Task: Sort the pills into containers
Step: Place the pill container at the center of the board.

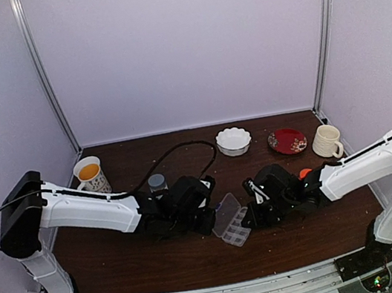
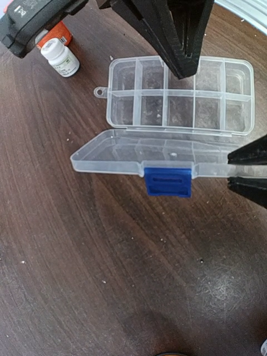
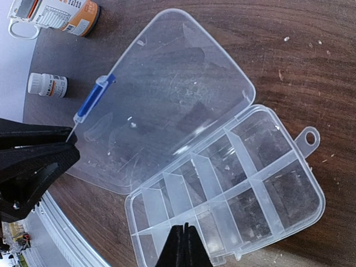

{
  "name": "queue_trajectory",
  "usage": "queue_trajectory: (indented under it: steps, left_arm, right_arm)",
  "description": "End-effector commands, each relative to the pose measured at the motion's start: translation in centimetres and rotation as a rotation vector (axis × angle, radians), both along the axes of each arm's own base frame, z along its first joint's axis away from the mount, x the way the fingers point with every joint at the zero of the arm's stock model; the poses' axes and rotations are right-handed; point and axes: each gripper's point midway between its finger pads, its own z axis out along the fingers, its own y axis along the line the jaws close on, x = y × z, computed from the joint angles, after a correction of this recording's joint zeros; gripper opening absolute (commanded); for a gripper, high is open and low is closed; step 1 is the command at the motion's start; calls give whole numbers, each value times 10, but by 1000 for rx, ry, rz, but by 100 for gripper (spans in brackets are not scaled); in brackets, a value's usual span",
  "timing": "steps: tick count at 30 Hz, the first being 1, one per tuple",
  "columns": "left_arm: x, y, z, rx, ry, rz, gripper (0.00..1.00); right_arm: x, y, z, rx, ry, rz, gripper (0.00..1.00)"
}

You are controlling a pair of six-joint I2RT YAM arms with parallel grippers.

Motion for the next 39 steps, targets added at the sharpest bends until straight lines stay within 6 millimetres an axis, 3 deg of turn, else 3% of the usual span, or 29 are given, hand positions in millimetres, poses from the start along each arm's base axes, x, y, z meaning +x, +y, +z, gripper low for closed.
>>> queue_trajectory:
  steps: [1,6,18,26,30,34,39]
  left_arm:
    - [2,-5,1,-28,-1,14,13]
    - [5,2,-4,7,-1,48,24]
    - [16,20,-32,67,77,118,37]
    - [13,12,-57,114,161,77,52]
    - [13,11,-65,156,176,65,53]
    - [16,15,-60,183,161,72,54]
    - [28,8,-25,148,79,64,58]
  right_arm:
    - [-3,-4,-6,-27,-1,8,0]
    - [-7,-11,-17,-48,9,3,0]
    - [-10,-19,-38,-101,25,5,0]
    - [-10,-17,-39,-108,19,18,0]
    - [-9,-16,-38,-110,16,20,0]
    - [-8,-16,-35,-110,7,19,0]
    - [-6,-16,-31,-107,-8,18,0]
